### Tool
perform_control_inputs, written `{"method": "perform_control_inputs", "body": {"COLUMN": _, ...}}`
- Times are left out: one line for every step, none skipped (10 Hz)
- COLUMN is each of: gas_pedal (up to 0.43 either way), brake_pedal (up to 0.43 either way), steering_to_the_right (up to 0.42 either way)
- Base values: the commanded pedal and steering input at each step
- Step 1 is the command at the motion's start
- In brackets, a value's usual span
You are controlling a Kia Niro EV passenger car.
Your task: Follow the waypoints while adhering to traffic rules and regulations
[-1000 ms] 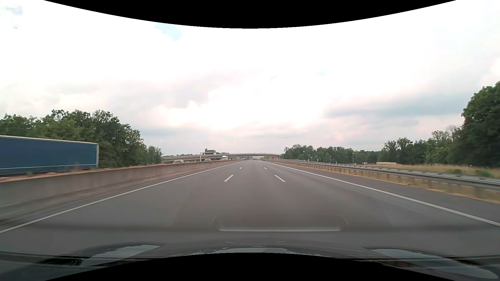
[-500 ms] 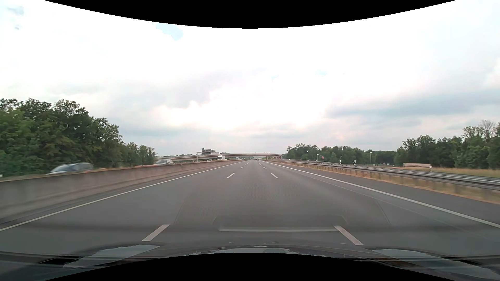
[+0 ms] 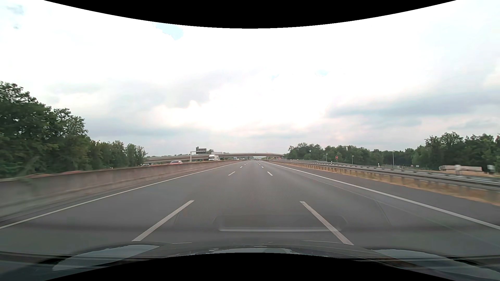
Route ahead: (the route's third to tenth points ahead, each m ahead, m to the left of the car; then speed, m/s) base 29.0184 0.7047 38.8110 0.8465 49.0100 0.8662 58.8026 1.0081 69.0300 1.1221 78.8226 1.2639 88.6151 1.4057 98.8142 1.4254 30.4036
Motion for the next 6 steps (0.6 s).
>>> {"method": "perform_control_inputs", "body": {"gas_pedal": 0.260, "brake_pedal": 0.000, "steering_to_the_right": 0.001}}
{"method": "perform_control_inputs", "body": {"gas_pedal": 0.260, "brake_pedal": 0.000, "steering_to_the_right": 0.001}}
{"method": "perform_control_inputs", "body": {"gas_pedal": 0.260, "brake_pedal": 0.000, "steering_to_the_right": 0.001}}
{"method": "perform_control_inputs", "body": {"gas_pedal": 0.260, "brake_pedal": 0.000, "steering_to_the_right": 0.000}}
{"method": "perform_control_inputs", "body": {"gas_pedal": 0.260, "brake_pedal": 0.000, "steering_to_the_right": 0.001}}
{"method": "perform_control_inputs", "body": {"gas_pedal": 0.260, "brake_pedal": 0.000, "steering_to_the_right": 0.001}}
